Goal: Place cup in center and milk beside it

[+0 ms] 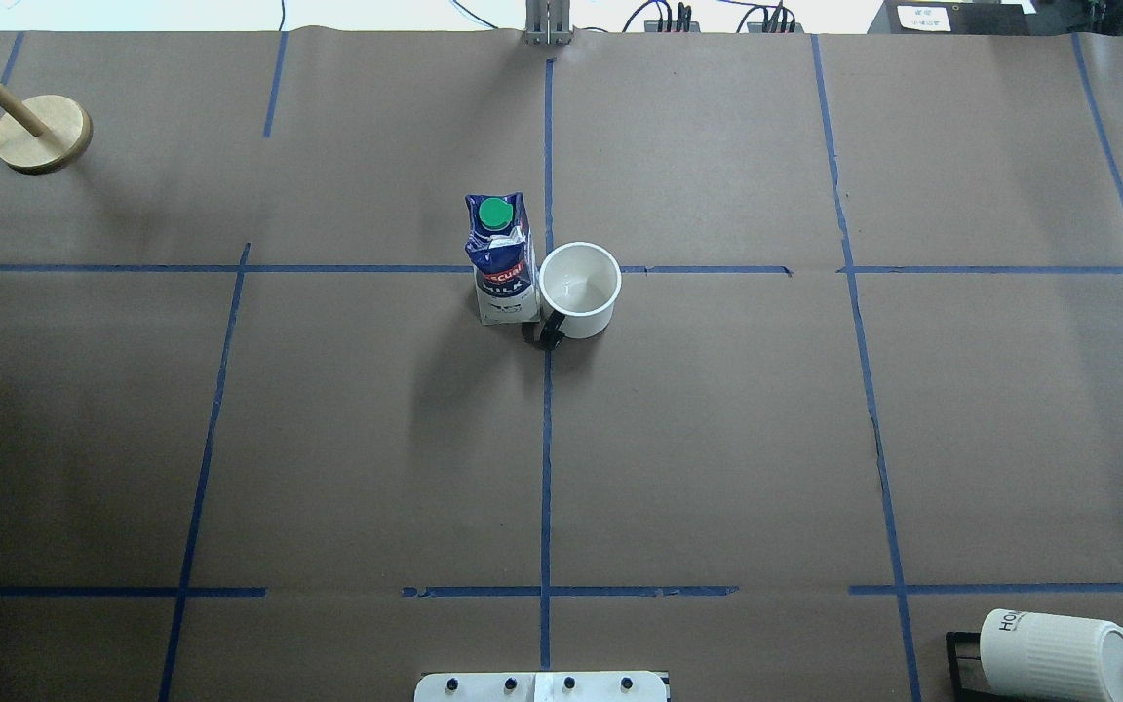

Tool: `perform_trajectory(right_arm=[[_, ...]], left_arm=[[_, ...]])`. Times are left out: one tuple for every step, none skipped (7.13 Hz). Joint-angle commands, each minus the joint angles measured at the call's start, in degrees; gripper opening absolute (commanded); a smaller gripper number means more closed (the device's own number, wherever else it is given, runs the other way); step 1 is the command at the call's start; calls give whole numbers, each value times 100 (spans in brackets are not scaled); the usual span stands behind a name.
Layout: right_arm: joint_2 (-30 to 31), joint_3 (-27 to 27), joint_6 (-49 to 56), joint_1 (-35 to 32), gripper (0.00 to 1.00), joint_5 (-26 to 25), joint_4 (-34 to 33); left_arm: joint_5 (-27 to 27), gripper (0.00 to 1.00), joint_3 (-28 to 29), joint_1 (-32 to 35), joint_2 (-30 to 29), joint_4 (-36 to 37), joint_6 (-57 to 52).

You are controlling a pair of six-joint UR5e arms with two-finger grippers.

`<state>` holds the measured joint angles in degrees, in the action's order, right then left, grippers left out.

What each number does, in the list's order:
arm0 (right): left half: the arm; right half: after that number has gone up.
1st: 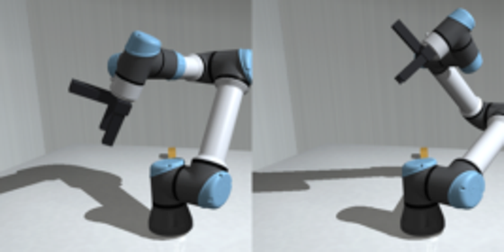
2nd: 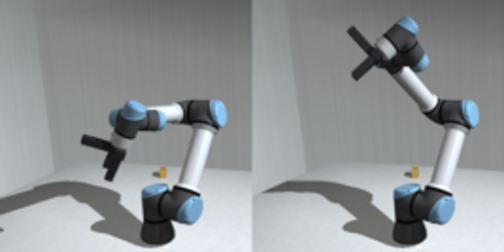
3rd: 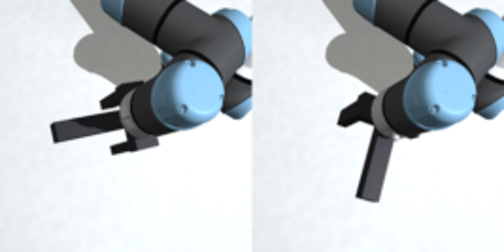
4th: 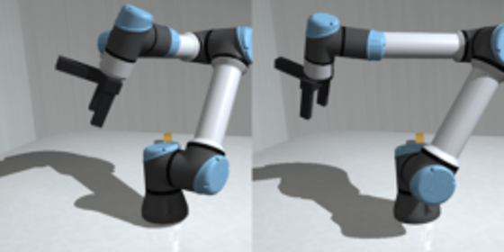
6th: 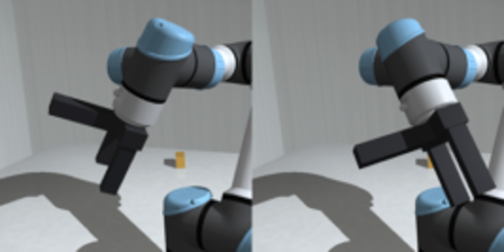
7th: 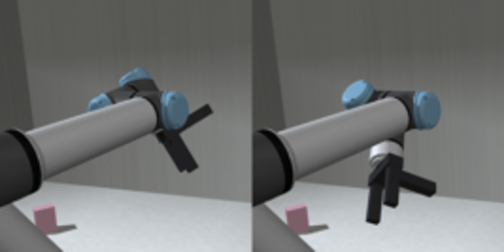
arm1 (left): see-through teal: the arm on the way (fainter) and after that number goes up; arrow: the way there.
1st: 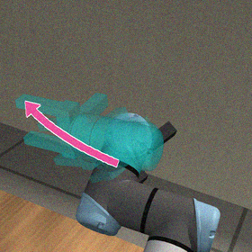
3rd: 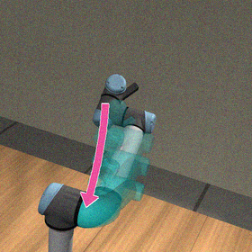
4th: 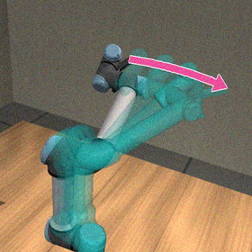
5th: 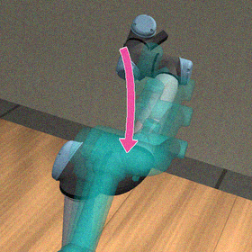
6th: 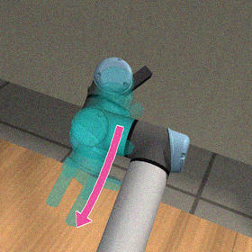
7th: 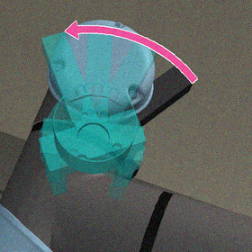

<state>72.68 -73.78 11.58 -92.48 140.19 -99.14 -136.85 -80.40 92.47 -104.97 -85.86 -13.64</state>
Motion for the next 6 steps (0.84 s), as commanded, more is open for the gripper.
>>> perform_trajectory(right_arm=[[-9,-5,20,2,100,0,0],[0,-31,20,11,100,9,0],[0,-31,28,11,100,0,0],[0,-40,46,2,100,9,9],[9,-57,55,2,100,9,9],[0,-83,55,11,100,0,9]], left_arm=[[9,100,-97,-27,38,-62,-7],[26,100,-20,-218,64,-62,10],[9,100,-106,-246,64,-62,2],[131,100,-116,-247,73,-62,2],[167,100,-133,-247,64,-36,2],[176,100,-134,-247,73,-36,2]])
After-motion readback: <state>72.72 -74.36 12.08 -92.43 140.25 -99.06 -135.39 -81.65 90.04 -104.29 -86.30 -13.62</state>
